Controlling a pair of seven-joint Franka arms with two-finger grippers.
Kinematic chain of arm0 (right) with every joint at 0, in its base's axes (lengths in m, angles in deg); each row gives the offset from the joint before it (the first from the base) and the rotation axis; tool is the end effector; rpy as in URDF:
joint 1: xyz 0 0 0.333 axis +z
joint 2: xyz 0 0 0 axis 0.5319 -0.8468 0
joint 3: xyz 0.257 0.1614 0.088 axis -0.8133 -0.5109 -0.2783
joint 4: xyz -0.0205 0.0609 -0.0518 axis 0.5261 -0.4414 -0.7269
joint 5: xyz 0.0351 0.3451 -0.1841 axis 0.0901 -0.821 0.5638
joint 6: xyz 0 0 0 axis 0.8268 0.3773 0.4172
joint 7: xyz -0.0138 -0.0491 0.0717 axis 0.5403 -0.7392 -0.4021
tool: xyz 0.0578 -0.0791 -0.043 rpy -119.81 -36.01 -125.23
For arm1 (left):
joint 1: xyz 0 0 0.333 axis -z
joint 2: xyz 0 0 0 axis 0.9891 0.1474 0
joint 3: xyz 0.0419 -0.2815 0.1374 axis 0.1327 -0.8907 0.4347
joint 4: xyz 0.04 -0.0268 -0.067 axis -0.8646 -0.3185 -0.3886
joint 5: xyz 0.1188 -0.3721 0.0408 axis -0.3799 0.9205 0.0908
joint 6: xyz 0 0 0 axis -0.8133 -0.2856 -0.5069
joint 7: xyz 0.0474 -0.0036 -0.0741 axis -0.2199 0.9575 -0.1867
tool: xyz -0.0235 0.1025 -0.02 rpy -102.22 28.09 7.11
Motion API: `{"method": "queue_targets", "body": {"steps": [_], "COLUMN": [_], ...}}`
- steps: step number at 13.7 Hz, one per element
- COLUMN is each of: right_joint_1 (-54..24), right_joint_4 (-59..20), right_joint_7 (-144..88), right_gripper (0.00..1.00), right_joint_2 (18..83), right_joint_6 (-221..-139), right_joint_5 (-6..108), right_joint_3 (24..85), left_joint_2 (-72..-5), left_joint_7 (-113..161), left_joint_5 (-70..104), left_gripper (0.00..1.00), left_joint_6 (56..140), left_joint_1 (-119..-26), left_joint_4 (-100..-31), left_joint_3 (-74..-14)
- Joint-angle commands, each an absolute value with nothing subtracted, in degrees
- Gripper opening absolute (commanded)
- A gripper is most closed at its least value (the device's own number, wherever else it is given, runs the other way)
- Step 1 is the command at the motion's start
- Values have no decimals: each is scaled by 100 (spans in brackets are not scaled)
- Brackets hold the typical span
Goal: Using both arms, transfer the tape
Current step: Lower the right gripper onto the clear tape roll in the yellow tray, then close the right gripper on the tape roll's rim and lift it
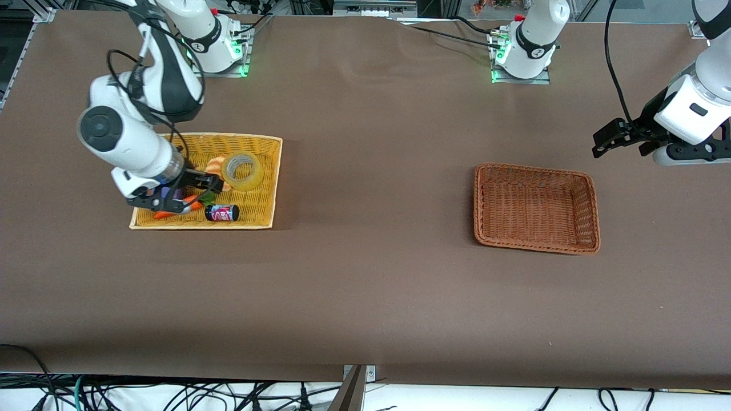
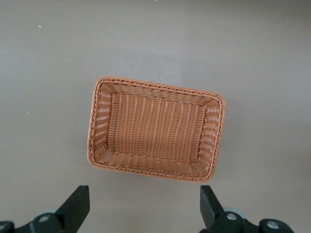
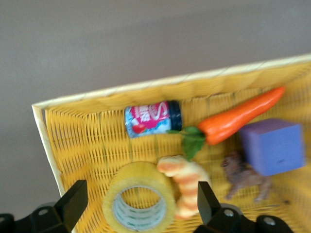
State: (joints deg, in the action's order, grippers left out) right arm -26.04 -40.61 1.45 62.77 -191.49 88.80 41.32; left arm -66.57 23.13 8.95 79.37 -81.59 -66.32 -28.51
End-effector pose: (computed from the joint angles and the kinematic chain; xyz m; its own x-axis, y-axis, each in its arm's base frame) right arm 0.5505 0.1350 0.3273 0.9825 -0.1743 -0.0663 -0.1738 -0.9847 0.0131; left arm 0.5487 -0.0303 0.5751 0.9970 0.0779 -0.0003 0.0779 -0.9967 0.0209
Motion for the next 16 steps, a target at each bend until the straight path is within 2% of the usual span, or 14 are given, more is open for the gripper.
{"method": "queue_targets", "body": {"steps": [1, 10, 16], "right_joint_1": [-2642, -2195, -2185], "right_joint_4": [-4728, -5309, -5581], "right_joint_7": [693, 1555, 1573], "right_gripper": [100, 100, 100], "right_joint_2": [6505, 6216, 5951], "right_joint_6": [-19791, -20715, -21295], "right_joint_5": [8967, 8976, 8976], "right_joint_3": [3785, 3662, 3662], "left_joint_2": [-6581, -6581, -6581], "left_joint_7": [2450, 2450, 2459], "left_joint_5": [965, 965, 965], "left_gripper": [100, 100, 100], "left_joint_6": [7803, 7803, 7803], "left_joint_1": [-8188, -8188, -8188], "left_joint_4": [-6454, -6454, -6463], "left_joint_3": [-2847, -2829, -2829]}}
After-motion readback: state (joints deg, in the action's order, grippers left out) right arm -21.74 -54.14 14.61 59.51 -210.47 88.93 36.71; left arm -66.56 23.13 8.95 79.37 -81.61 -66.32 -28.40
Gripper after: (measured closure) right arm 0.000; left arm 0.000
